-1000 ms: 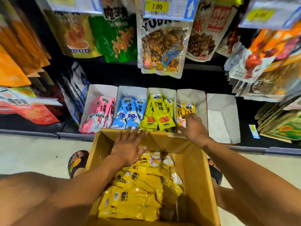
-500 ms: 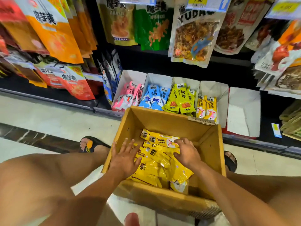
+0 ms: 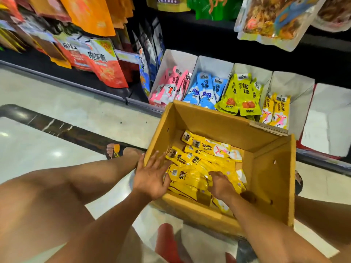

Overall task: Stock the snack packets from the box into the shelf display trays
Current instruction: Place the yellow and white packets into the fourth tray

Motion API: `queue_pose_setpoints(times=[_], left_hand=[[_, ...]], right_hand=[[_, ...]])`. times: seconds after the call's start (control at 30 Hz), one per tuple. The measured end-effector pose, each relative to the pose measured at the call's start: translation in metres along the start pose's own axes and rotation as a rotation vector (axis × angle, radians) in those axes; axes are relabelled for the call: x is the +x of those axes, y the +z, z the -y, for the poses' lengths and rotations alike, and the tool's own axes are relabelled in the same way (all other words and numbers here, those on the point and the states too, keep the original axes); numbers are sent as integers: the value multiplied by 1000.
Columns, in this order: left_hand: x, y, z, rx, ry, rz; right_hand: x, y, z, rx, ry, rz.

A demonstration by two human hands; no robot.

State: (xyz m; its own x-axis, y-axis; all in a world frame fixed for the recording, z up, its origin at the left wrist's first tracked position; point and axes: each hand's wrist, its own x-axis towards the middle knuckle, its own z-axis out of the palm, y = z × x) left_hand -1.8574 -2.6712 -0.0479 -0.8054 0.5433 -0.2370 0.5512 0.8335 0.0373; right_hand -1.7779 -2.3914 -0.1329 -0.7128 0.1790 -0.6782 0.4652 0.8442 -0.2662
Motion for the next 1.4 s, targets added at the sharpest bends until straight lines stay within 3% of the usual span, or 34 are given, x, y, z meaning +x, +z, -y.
queue_pose_setpoints(times=[0.5, 0.83, 1.07, 1.17, 1.4], left_hand=[[2, 2, -1, 8, -29, 9], [2, 1, 1, -14, -43, 46], [0, -6, 1, -85, -30, 60], [3, -14, -3, -191, -80, 90], [17, -34, -4, -910, -323, 49]], right_hand=[[61, 7, 18, -302, 83, -138], [42, -23, 15, -202, -24, -163], [19, -53, 14, 265, -73, -210], [2, -68, 29, 574, -25, -237], [-35, -94, 75, 1077, -111, -105]])
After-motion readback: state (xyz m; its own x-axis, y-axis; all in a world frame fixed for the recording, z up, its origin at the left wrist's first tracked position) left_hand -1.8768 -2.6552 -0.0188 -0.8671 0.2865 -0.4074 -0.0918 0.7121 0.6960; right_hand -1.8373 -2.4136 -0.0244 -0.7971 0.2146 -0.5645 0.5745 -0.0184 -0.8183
